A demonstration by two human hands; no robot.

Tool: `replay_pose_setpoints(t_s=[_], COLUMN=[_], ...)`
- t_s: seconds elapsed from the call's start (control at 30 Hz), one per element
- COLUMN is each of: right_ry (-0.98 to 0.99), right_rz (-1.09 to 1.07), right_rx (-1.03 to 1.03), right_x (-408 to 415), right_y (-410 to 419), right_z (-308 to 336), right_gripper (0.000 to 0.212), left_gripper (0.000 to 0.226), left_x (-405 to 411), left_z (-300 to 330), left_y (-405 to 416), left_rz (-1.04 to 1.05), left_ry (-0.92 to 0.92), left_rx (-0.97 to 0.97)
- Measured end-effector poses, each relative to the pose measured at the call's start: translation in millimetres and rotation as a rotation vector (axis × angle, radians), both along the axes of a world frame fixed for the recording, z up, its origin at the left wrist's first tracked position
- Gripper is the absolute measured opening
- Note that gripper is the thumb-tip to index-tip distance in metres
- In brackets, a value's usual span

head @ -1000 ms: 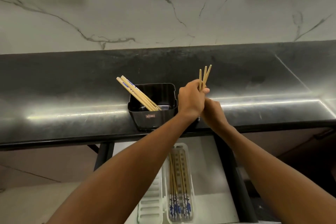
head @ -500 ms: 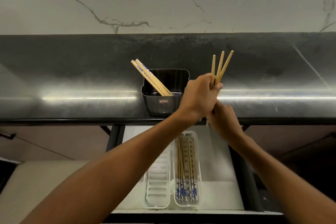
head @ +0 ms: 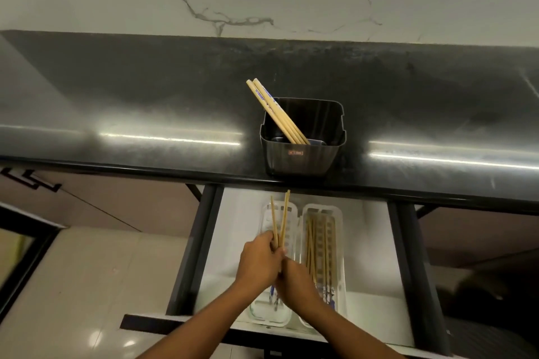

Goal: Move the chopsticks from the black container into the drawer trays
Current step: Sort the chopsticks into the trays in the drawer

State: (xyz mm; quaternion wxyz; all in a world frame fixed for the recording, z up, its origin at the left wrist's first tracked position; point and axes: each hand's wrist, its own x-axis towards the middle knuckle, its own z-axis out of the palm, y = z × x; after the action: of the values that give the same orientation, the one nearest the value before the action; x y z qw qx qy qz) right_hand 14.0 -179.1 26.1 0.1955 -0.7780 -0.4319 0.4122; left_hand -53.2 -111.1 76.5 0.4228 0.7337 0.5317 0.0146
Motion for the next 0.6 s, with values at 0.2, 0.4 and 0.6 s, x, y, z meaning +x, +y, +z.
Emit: replay_pose_setpoints(t_s=[0.2, 0.4, 0.6], right_ry=[0.004, 0.04, 0.053], right_rz=[0.055, -0.005, -0.092], right_rx=[-0.343, -0.5, -0.587], right_x=[-2, 0, 1], right_y=[25, 42, 46], right_z=[-17, -22, -9], right_gripper=[0.023, 0.018, 0.019], left_gripper=[0.019, 0.024, 0.028], left_x=[7, 14, 13], left_z=[-48, -71, -74], left_y=[10, 27, 30], left_rz=[0.024, 0.029, 0.108], left_ry=[0.163, 0.243, 0.254], left_rx=[-0.096, -0.217, -0.272])
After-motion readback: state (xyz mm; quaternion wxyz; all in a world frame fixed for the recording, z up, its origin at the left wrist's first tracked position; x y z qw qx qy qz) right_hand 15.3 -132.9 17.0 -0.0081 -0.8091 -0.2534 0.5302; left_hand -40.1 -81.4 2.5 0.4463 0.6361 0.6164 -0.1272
